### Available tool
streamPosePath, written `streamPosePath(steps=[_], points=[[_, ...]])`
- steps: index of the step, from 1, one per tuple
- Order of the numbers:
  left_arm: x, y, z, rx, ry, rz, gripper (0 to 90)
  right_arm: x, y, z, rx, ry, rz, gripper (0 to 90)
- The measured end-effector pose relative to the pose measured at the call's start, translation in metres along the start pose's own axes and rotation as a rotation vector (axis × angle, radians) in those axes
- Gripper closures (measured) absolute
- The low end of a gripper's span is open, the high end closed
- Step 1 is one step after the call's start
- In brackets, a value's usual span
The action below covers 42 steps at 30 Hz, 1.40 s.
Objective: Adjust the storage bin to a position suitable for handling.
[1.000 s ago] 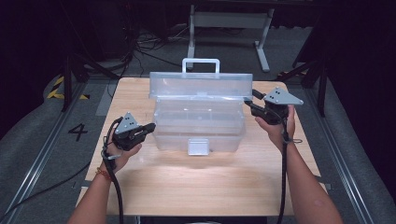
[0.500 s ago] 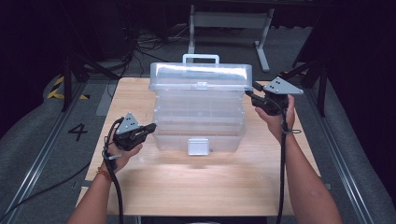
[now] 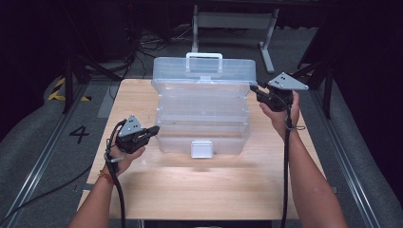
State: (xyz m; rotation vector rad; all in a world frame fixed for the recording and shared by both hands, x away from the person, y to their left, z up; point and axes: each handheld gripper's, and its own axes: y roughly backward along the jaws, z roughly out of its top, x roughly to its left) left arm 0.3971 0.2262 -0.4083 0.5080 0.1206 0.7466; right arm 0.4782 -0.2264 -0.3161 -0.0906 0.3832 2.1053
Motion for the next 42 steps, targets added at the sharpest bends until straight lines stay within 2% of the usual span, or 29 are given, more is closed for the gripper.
streamPosePath(steps=[3, 9, 16, 22, 28, 32, 36, 40, 41, 42], points=[[0.0, -0.001, 0.0, -0.002, -0.005, 0.0, 87.9, -0.003, -0.003, 0.001, -0.001, -0.018, 0.005, 69.9], [0.0, -0.001, 0.0, -0.004, -0.005, -0.009, 87.8, -0.004, -0.011, 0.003, 0.003, -0.014, -0.017, 69.2], [0.001, -0.002, -0.001, -0.005, -0.005, -0.016, 88.0, -0.009, -0.02, 0.003, 0.005, -0.051, -0.014, 69.2], [0.001, -0.003, 0.0, -0.001, -0.023, -0.016, 88.1, -0.011, -0.025, 0.008, 0.014, -0.033, -0.024, 68.1], [0.001, -0.004, 0.0, 0.004, -0.02, -0.024, 87.8, -0.017, -0.033, 0.013, 0.032, -0.05, -0.015, 66.9], [0.001, -0.005, 0.001, 0.005, -0.03, -0.022, 87.6, -0.021, -0.039, 0.018, 0.066, -0.055, -0.002, 64.2], [0.001, -0.005, 0.001, 0.003, -0.026, -0.025, 87.5, -0.023, -0.047, 0.019, 0.095, -0.034, -0.008, 62.7], [0.0, -0.007, 0.001, 0.011, -0.035, -0.02, 87.4, -0.027, -0.05, 0.02, 0.09, -0.016, -0.008, 62.6], [-0.001, -0.007, 0.002, 0.01, -0.031, -0.018, 87.4, -0.029, -0.054, 0.021, 0.085, -0.034, -0.009, 63.0], [-0.001, -0.008, 0.002, 0.01, -0.031, -0.019, 87.3, -0.029, -0.055, 0.021, 0.089, -0.032, -0.013, 63.1]])
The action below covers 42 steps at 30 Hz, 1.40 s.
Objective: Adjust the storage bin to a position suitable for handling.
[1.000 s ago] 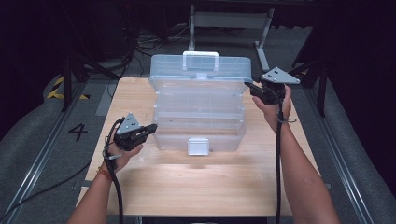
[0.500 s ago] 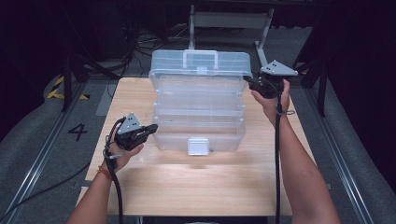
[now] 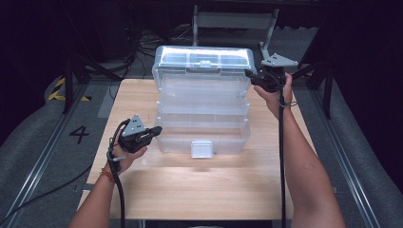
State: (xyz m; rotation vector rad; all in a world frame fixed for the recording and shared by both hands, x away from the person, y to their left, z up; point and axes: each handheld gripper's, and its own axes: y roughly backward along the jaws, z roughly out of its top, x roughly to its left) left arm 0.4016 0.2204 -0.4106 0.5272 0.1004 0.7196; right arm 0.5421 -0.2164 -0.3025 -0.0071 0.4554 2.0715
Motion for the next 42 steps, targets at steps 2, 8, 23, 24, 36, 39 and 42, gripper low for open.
streamPosePath(steps=[2, 8, 23, 24, 36, 39, 42], points=[[0.001, 0.0, 0.0, -0.001, -0.003, -0.006, 87.3, 0.0, -0.003, 0.001, 0.003, 0.003, -0.007, 63.2], [0.001, -0.002, 0.0, 0.0, -0.002, -0.004, 87.5, -0.002, -0.008, 0.0, 0.027, -0.002, -0.002, 62.7], [0.001, -0.003, 0.0, 0.003, -0.014, 0.0, 87.4, -0.003, -0.021, -0.007, 0.062, -0.031, -0.021, 67.4], [0.001, -0.003, 0.0, 0.002, -0.012, -0.001, 87.1, -0.002, -0.022, -0.007, 0.062, -0.036, -0.028, 68.2], [0.0, -0.004, 0.0, 0.004, -0.014, -0.001, 86.4, 0.001, -0.029, -0.005, 0.058, -0.056, -0.086, 71.4], [0.0, -0.004, 0.0, 0.003, -0.015, -0.002, 86.4, 0.0, -0.031, -0.005, 0.058, -0.064, -0.082, 71.7], [0.001, -0.005, -0.001, 0.001, -0.014, -0.006, 86.3, -0.001, -0.032, -0.005, 0.057, -0.069, -0.08, 71.9]])
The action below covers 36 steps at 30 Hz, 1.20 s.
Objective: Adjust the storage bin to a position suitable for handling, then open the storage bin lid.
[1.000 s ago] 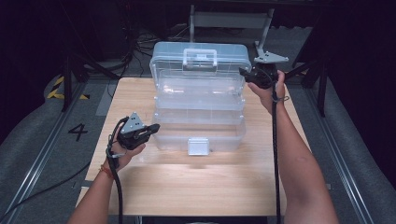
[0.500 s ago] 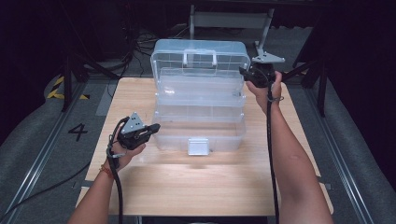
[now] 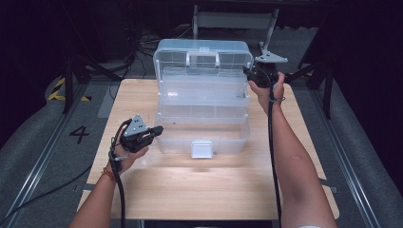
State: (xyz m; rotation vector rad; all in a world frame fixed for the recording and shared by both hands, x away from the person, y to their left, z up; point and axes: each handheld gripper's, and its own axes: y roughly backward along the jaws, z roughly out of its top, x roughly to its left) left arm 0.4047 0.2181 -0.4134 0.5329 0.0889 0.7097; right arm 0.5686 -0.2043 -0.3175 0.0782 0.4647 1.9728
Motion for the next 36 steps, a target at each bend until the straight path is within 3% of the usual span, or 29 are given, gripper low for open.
streamPosePath(steps=[9, 19, 27, 36], points=[[0.0, -0.002, 0.0, -0.005, -0.003, 0.0, 86.2, -0.003, -0.005, 0.004, 0.016, 0.003, 0.001, 73.5], [0.0, -0.002, -0.001, -0.013, 0.008, -0.008, 85.7, -0.01, -0.011, 0.005, 0.019, -0.026, 0.031, 75.9], [-0.001, -0.001, 0.0, -0.008, -0.001, 0.009, 83.3, -0.011, -0.011, 0.007, 0.031, -0.024, 0.035, 75.9], [0.003, 0.017, -0.002, -0.025, 0.004, 0.04, 77.3, -0.011, -0.012, 0.007, 0.032, -0.017, 0.037, 75.7]])
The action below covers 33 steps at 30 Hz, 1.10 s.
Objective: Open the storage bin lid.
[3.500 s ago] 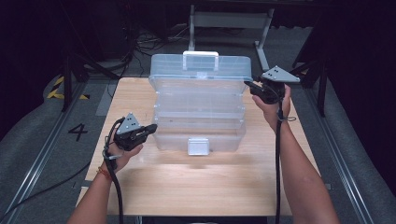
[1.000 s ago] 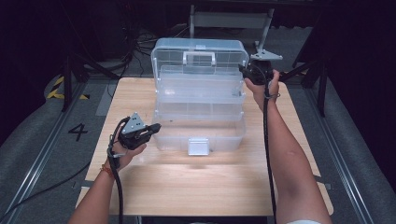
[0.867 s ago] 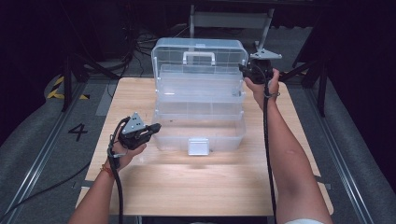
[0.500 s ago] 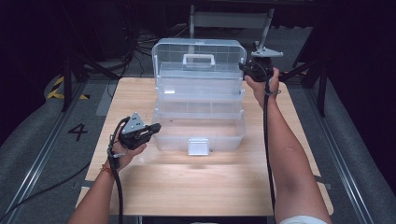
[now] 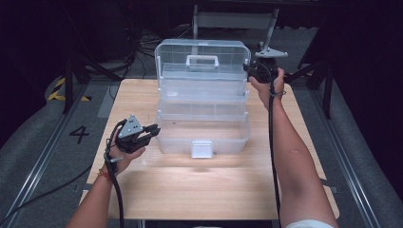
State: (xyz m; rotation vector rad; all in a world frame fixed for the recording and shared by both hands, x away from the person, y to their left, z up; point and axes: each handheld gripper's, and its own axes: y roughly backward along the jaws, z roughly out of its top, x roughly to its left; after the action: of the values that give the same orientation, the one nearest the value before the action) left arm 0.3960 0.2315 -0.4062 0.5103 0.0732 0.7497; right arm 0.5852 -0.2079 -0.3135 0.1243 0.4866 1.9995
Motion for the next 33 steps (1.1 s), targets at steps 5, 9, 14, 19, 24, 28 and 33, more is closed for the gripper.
streamPosePath(steps=[5, 9, 14, 19, 24, 28, 33], points=[[0.0, 0.016, -0.004, 0.039, -0.015, 0.022, 72.2, -0.001, 0.0, 0.0, 0.003, 0.002, 0.003, 75.6], [-0.003, 0.027, -0.011, 0.108, -0.054, 0.027, 66.9, -0.001, 0.0, 0.0, 0.001, 0.0, 0.004, 75.6], [-0.007, 0.028, -0.031, 0.186, -0.058, -0.009, 61.4, -0.001, 0.0, 0.001, 0.005, 0.004, 0.006, 75.6], [-0.009, 0.024, -0.05, 0.271, -0.05, -0.021, 57.3, -0.003, -0.001, 0.001, 0.01, 0.004, 0.015, 75.4], [-0.01, 0.023, -0.064, 0.322, -0.021, -0.005, 47.2, -0.004, -0.001, 0.001, 0.008, -0.001, 0.024, 75.4], [-0.013, 0.023, -0.072, 0.332, -0.009, -0.01, 41.9, -0.004, -0.003, 0.002, 0.014, 0.007, 0.021, 75.2], [-0.015, 0.021, -0.082, 0.342, 0.027, -0.022, 38.6, -0.007, -0.008, 0.003, 0.021, 0.002, 0.028, 74.8]])
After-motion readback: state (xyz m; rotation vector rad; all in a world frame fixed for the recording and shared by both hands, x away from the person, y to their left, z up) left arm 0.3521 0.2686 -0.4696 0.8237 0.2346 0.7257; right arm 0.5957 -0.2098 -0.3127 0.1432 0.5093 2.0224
